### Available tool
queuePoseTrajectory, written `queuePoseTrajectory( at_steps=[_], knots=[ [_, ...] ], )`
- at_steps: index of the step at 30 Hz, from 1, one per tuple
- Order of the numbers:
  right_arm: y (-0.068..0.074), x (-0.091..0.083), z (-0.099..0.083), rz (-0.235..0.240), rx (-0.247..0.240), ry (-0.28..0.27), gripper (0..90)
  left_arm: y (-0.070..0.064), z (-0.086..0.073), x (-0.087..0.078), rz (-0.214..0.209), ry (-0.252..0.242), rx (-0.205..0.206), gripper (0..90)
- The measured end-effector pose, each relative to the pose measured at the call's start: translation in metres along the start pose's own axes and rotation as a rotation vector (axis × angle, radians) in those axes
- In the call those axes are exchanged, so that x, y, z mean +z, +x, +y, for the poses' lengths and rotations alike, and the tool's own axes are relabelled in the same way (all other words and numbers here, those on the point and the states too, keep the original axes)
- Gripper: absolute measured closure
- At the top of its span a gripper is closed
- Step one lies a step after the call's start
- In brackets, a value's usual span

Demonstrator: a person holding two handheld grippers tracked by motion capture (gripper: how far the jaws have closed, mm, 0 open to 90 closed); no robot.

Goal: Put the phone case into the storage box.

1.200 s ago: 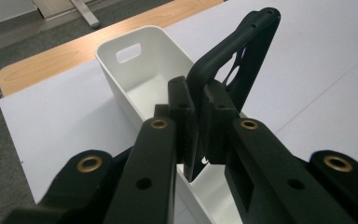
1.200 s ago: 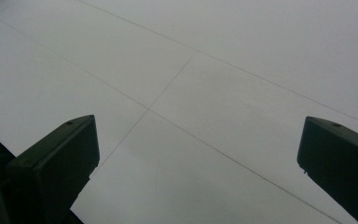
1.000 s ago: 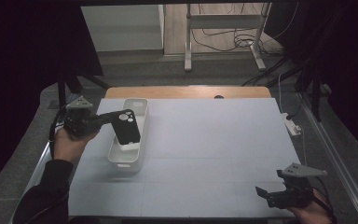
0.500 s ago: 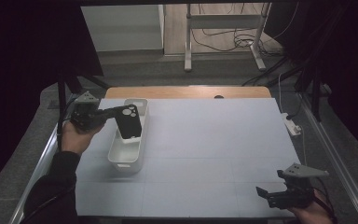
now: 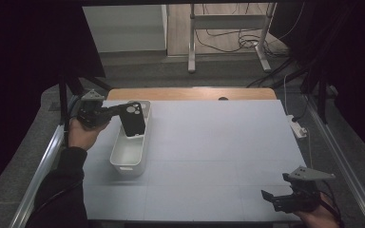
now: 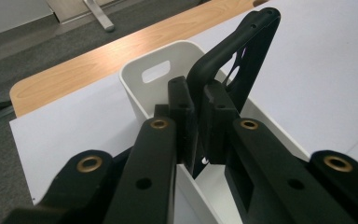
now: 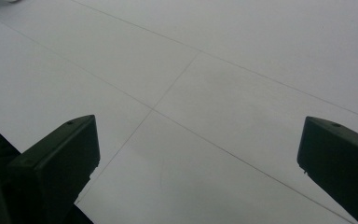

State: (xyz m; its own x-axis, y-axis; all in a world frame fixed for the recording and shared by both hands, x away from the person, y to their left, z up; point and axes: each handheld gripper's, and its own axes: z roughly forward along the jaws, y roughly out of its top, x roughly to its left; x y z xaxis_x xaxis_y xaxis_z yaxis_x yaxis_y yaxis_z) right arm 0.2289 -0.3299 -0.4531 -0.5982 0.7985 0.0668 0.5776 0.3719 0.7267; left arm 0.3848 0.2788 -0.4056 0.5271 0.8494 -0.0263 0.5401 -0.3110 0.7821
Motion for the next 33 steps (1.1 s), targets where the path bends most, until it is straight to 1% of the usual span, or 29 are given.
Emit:
queuePoseTrajectory(
  at_steps=[3, 10, 15, 16, 25, 33],
  knots=[
    [0.0, 0.0, 0.0, 0.001, 0.0, 0.002, 0.0, 0.004, 0.003, 0.004, 0.001, -0.006, -0.005, 83.4],
    [0.0, 0.0, 0.0, 0.002, -0.001, 0.003, 0.0, 0.009, 0.008, 0.014, 0.008, -0.003, -0.002, 83.3],
    [-0.001, 0.0, 0.0, 0.005, 0.0, 0.001, 0.0, 0.013, 0.011, 0.022, 0.017, -0.002, -0.01, 83.3],
    [-0.001, 0.0, 0.0, 0.005, 0.0, 0.001, 0.0, 0.014, 0.011, 0.024, 0.015, -0.003, -0.015, 83.3],
    [-0.001, 0.0, 0.0, 0.009, 0.004, 0.007, 0.0, 0.022, 0.015, 0.034, 0.017, -0.012, -0.017, 83.3],
    [-0.001, 0.0, 0.0, 0.009, 0.012, 0.007, 0.0, 0.025, 0.02, 0.043, 0.029, -0.018, -0.014, 83.3]
  ],
)
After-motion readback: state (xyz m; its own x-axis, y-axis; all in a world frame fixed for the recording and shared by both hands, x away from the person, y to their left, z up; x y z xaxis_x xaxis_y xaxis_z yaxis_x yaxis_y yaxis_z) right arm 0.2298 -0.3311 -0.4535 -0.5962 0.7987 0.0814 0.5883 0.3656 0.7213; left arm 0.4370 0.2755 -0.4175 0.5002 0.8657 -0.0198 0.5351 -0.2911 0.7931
